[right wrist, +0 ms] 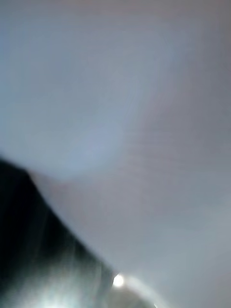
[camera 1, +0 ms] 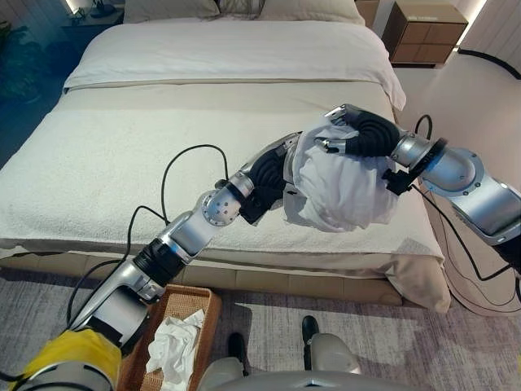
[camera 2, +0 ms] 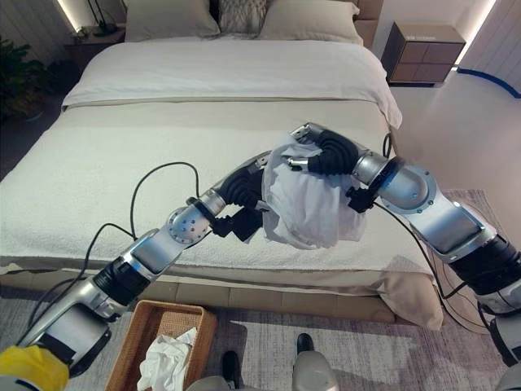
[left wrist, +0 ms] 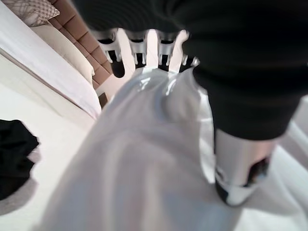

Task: Pick up clothes into the bucket

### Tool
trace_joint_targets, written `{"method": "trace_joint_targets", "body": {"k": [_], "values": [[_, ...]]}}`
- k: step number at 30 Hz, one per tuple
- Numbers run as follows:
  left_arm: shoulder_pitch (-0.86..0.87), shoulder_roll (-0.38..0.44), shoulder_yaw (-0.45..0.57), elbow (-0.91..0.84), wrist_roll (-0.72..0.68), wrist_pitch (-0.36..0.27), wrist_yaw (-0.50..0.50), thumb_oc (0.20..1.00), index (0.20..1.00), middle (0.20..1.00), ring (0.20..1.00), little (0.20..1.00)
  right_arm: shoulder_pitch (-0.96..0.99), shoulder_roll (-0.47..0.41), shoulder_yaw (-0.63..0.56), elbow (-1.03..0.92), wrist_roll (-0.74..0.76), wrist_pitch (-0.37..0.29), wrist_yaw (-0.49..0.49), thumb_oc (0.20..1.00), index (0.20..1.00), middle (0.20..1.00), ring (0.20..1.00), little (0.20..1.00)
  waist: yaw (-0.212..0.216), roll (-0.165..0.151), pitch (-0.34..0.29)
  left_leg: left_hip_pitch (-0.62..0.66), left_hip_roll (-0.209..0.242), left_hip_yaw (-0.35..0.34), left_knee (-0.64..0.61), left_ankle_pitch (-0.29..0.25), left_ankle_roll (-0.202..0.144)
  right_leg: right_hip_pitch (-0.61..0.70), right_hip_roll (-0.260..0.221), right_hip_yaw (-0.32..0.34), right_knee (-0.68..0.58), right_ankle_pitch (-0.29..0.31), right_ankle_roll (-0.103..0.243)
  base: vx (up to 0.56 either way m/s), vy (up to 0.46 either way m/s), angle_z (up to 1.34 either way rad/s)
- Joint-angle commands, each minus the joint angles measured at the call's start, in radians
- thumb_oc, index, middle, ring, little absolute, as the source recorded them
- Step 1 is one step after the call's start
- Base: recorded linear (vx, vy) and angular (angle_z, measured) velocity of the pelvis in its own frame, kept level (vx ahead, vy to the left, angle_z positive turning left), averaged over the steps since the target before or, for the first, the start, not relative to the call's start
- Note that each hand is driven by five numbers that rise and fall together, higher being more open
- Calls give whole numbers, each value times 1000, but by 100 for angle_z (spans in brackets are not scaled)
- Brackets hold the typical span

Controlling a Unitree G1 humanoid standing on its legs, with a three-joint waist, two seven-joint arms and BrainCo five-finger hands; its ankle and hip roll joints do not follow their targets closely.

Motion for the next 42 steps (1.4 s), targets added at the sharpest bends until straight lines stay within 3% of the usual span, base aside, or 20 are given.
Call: {"method": "trace_joint_targets", "body": {"k": [1,7,8,10,20,21,22,27,34,42], "values": [[-35,-51,-31,3,-30,-45,17,1000,1000,1000,1000,1000,-83,78,5,-98,129,-60,16,200,200,200,200,200,10,-78,-69,-10,-28,-7,77,-96,5,106,-31,-36,-67,-18,55,0,0,0],[-7,-91,-16,11,-52,-33,28,1000,1000,1000,1000,1000,-75,110,20,-131,205,-48,35,200,200,200,200,200,17,-85,-77,1,-24,-12,67,-94,3,123,-30,-50,-83,-19,54,2,-3,1],[1,-94,-12,15,-56,-31,28,796,796,796,796,796,-68,115,14,-135,217,-50,36,200,200,200,200,200,18,-86,-79,4,-23,-13,65,-94,3,126,-29,-51,-84,-19,53,0,0,0],[20,-104,-4,19,-83,-32,31,200,200,200,200,200,-58,122,4,-142,228,-49,33,200,200,200,200,200,20,-87,-78,7,-22,-13,64,-93,3,131,-28,-53,-87,-19,52,0,0,0],[188,-184,5,36,-463,-4,-27,200,200,200,200,200,41,171,-73,-126,211,-57,-11,200,200,200,200,200,22,-89,-87,21,-20,-17,54,-92,4,150,-29,-57,-102,-17,49,0,0,0],[208,-191,5,40,-493,1,-32,200,200,200,200,200,67,183,-93,-119,200,-60,-27,752,752,752,752,752,23,-89,-89,22,-19,-17,53,-92,4,151,-29,-59,-101,-18,49,0,0,0],[225,-201,0,44,-513,5,-37,200,200,200,200,200,95,197,-118,-112,183,-62,-45,1000,1000,1000,1000,1000,21,-88,-89,24,-19,-19,52,-92,5,152,-30,-59,-100,-19,48,13,-3,3],[333,-234,21,64,-615,28,-73,200,200,200,200,200,246,290,-234,-72,97,-67,-104,1000,1000,1000,1000,1000,24,-86,-89,23,-25,-31,56,-97,10,158,-31,-63,-90,-29,46,4,-5,5],[437,-222,75,40,-637,32,-76,200,200,200,200,200,415,397,-383,-45,10,-79,-165,1000,1000,1000,1000,1000,29,-83,-83,12,-32,-46,63,-101,15,151,-34,-72,-77,-37,44,-6,0,7],[697,-154,303,-48,-661,37,-110,200,200,200,200,200,676,570,-595,41,-96,-79,-231,1000,1000,1000,1000,1000,51,-88,-62,-16,-44,-71,72,-100,26,133,-40,-88,-67,-38,42,-22,5,8]]}}
